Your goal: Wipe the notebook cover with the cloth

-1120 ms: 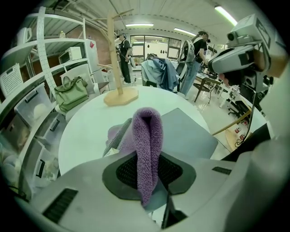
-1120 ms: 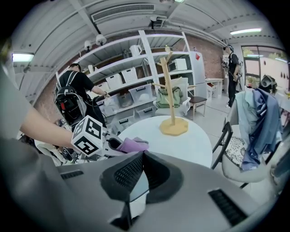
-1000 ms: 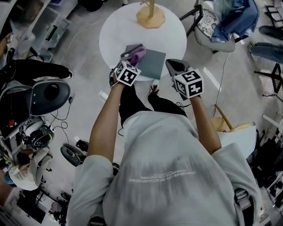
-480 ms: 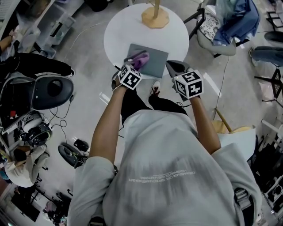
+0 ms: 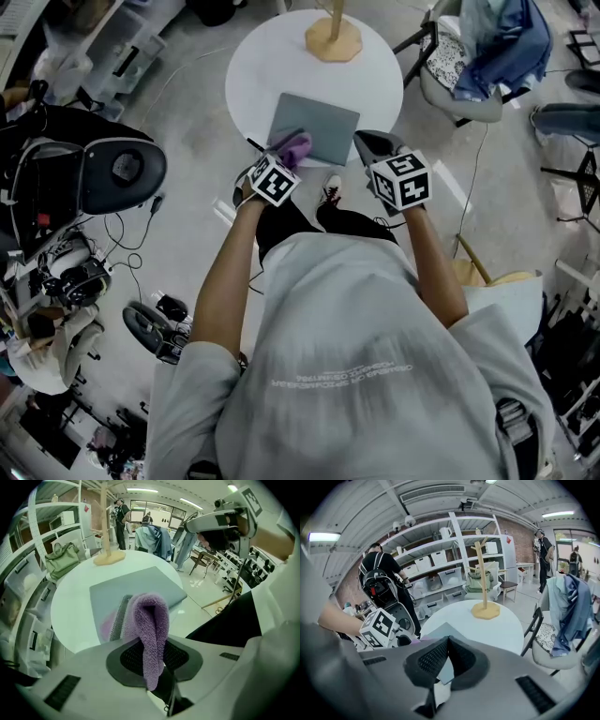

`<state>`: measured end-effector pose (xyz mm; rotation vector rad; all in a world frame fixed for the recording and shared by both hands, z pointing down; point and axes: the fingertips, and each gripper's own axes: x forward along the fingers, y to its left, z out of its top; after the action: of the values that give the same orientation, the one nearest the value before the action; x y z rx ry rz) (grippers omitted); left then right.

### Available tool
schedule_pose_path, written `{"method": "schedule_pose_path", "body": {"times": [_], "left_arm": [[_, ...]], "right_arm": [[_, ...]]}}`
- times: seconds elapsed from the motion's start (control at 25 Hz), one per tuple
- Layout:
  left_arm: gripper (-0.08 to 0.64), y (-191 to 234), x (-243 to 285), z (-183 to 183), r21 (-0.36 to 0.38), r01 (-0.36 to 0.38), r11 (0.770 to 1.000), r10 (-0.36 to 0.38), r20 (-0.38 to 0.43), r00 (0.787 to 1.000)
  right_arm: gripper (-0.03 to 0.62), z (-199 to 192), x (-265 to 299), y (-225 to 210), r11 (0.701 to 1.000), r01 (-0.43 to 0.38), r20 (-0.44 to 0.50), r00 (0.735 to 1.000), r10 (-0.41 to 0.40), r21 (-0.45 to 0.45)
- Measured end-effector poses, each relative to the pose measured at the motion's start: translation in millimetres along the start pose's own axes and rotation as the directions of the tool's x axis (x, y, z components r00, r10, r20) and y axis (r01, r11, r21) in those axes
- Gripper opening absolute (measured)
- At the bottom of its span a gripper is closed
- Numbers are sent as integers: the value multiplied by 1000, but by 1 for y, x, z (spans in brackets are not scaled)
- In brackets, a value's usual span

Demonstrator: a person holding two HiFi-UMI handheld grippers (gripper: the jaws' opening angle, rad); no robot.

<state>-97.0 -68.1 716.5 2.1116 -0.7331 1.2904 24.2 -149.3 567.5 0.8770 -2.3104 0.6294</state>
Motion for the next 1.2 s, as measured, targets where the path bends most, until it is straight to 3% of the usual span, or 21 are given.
{"method": "schedule_pose_path", "body": {"times": [0.12, 0.24, 0.44, 0.56, 0.64, 0.72, 1.04, 1.2], "left_arm": [[77, -5, -17, 2, -27, -1, 1000, 1, 23, 1000], [77, 6, -47, 28, -88, -28, 996, 39, 135, 990], [77, 45, -88, 97, -95, -131, 987, 154, 309, 938], [77, 62, -93, 138, -66, -188, 980, 199, 367, 909], [77, 67, -84, 157, -46, -202, 978, 204, 383, 901], [77, 68, -69, 167, -30, -192, 981, 189, 377, 907], [77, 55, 12, 161, 15, -88, 996, 82, 229, 970], [78, 39, 37, 144, 1, -49, 999, 48, 187, 981]], "right_arm": [[2, -1, -2, -5, 1000, 1, 3, 1000, -1, 5], [2, -3, -5, -12, 1000, 15, 4, 1000, -15, 14], [2, -2, -9, -17, 998, 38, 25, 999, -39, 47], [2, 1, -11, -17, 997, 43, 43, 998, -46, 66], [2, 4, -15, -17, 996, 50, 54, 997, -54, 73], [2, 7, -19, -18, 995, 58, 65, 996, -63, 80], [2, -2, -22, -26, 991, 80, 50, 995, -85, 104], [2, -13, -24, -34, 989, 86, 32, 995, -90, 118]]}}
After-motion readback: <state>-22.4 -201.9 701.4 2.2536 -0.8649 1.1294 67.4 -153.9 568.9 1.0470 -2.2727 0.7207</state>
